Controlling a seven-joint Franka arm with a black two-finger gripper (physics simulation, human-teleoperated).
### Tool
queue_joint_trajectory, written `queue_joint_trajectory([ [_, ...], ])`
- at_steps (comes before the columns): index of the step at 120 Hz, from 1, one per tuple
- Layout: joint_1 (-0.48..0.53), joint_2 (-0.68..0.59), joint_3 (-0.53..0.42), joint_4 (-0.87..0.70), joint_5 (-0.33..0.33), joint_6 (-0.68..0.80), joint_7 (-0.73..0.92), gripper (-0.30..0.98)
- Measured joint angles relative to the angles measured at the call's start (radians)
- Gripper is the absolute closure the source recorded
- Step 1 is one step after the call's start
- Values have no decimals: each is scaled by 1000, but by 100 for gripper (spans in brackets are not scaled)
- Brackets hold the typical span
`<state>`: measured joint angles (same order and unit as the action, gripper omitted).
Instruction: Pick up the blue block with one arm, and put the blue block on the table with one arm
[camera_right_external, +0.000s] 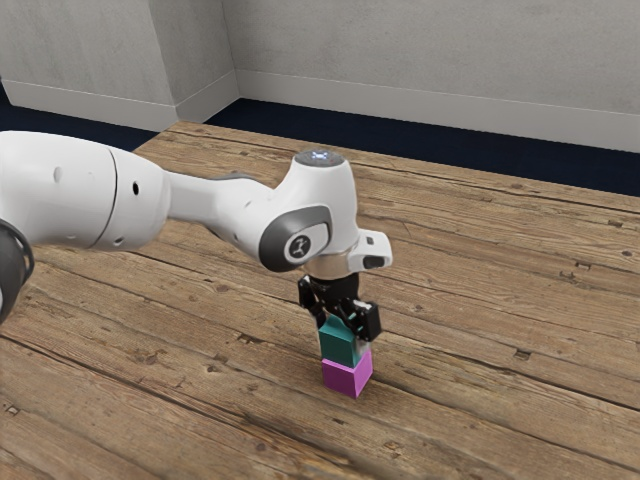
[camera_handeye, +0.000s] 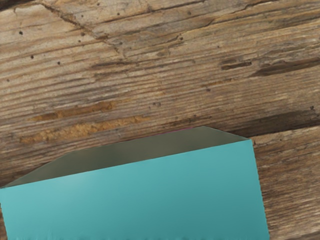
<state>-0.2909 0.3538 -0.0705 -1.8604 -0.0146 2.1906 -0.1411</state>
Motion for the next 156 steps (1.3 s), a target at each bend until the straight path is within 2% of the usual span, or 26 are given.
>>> queue_joint_trajectory([
  [23,-1,0,0,1,0,4,1,23],
  [52,-14,-15,2,14,12,2,-4,33],
  [69,-70,24,-2,128,27,-18,-10,38],
  [83,-89,119,-3,234,33,-38,-14,39],
  [99,-118,219,0,322,35,-59,-17,37],
  [115,-131,252,2,356,33,-75,-18,35],
  [146,-136,253,1,363,20,-90,-12,11],
  [156,-141,186,2,361,25,-110,-13,8],
])
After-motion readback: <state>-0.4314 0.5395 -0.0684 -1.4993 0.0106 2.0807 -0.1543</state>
